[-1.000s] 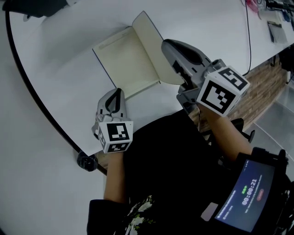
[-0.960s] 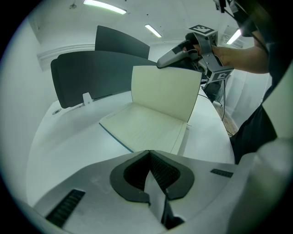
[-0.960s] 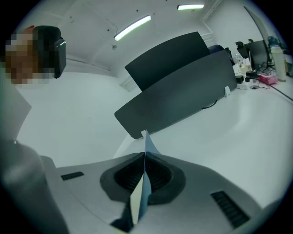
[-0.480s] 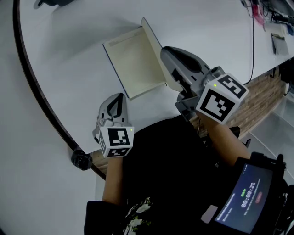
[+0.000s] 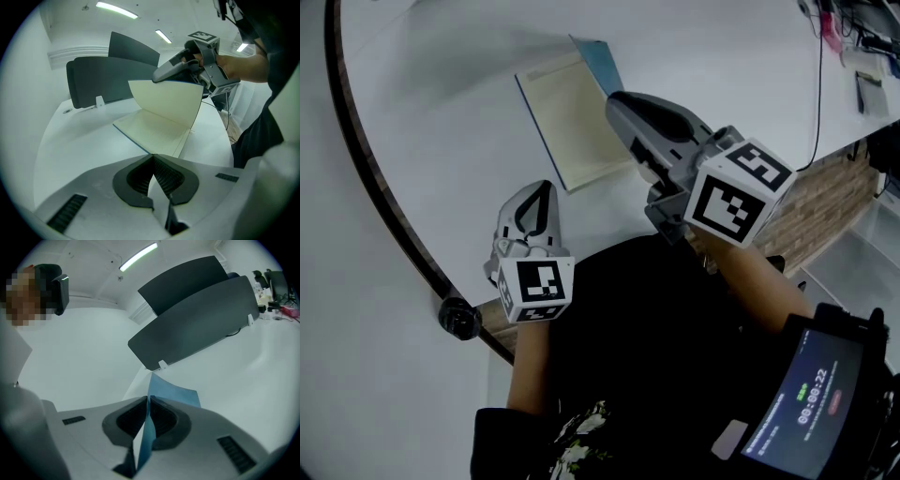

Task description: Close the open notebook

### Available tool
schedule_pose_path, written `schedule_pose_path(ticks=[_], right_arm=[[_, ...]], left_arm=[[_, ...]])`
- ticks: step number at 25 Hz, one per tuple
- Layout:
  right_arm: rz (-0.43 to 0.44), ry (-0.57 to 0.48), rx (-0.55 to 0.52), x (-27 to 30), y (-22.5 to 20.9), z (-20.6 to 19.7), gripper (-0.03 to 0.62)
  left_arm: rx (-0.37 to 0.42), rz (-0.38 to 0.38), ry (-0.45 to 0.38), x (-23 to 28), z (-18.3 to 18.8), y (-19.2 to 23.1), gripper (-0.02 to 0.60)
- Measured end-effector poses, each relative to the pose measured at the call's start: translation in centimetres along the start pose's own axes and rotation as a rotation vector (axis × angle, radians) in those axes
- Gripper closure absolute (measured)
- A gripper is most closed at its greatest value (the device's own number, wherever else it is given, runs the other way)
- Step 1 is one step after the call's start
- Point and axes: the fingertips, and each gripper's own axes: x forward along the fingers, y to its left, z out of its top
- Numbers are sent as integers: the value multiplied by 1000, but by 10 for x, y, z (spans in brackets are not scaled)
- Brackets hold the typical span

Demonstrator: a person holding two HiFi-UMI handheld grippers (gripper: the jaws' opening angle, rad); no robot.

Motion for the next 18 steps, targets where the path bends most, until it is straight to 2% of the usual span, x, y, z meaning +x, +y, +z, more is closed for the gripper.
schedule_pose_path(ticks=[8,12,18], right_arm=[[23,44,-2,17,8,-15,523],[30,60,-24,28,11,-26,522],[46,80,1,44,13,-41,522]], left_arm=[[-22,33,-26,-8,2,11,575],[-28,39,-19,-11,-6,12,575],[-49,55,-12,-16,-11,18,575]])
